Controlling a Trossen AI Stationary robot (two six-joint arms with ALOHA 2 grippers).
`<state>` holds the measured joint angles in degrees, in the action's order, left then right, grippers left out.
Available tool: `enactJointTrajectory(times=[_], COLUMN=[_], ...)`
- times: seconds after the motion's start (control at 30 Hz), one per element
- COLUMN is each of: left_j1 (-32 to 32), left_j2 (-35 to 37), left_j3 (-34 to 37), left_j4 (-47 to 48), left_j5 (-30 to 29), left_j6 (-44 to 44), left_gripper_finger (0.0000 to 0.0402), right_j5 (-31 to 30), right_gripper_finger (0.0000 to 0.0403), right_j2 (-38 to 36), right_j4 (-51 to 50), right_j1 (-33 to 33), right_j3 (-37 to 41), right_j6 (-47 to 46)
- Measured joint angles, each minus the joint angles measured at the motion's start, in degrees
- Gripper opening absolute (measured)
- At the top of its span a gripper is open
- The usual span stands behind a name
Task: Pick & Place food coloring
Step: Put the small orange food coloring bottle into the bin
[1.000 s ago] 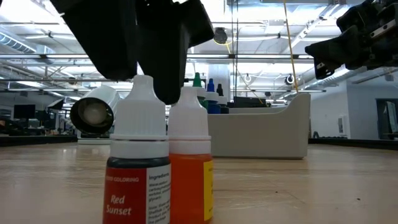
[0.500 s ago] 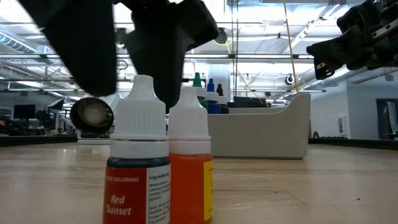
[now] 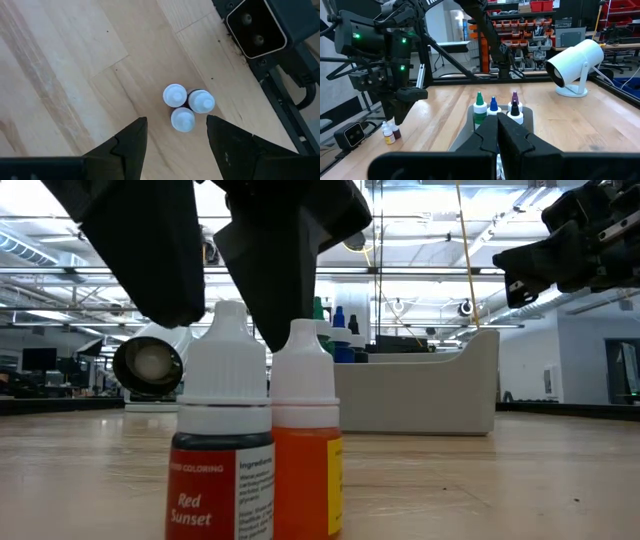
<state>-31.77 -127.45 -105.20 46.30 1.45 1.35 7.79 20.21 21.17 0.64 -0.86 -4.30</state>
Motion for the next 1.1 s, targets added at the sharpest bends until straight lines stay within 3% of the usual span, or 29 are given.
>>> enactJointTrajectory(times=[0.43,0.6,0.73,0.83,1.0,1.1], left_j1=[0.15,-0.41,-0.67,-0.15,0.69,-0.37], left_j2=[1.36,9.31,19.72,30.33,47.89,57.88], left_j3=[0.11,0.10,2.57,11.61,35.73,50.80], left_j4=[3.00,7.96,7.49,-2.19,-20.43,-34.97], left_j5=[0.46,-6.35,-12.56,-13.49,-14.34,-18.92], left_j6=[1.72,-1.53,-2.82,-2.53,-0.71,1.21], left_gripper_finger=[0.0207,0.0201,0.0159,0.0113,0.0024,0.0009], right_j5=[0.00,-0.07,-0.17,-0.20,-2.17,-5.90], right_gripper_finger=[0.0000,0.0000,0.0000,0.0000,0.0000,0.0000], right_j2=[0.07,0.99,2.17,3.34,6.79,11.12], right_j4=[-0.02,-0.01,1.86,5.56,4.97,5.42], right_j1=[0.00,-0.34,-3.54,-7.04,-13.92,-19.64], right_j3=[0.00,0.01,0.00,-0.16,-3.77,-6.94], right_j6=[-0.98,1.09,5.93,7.85,7.98,8.69])
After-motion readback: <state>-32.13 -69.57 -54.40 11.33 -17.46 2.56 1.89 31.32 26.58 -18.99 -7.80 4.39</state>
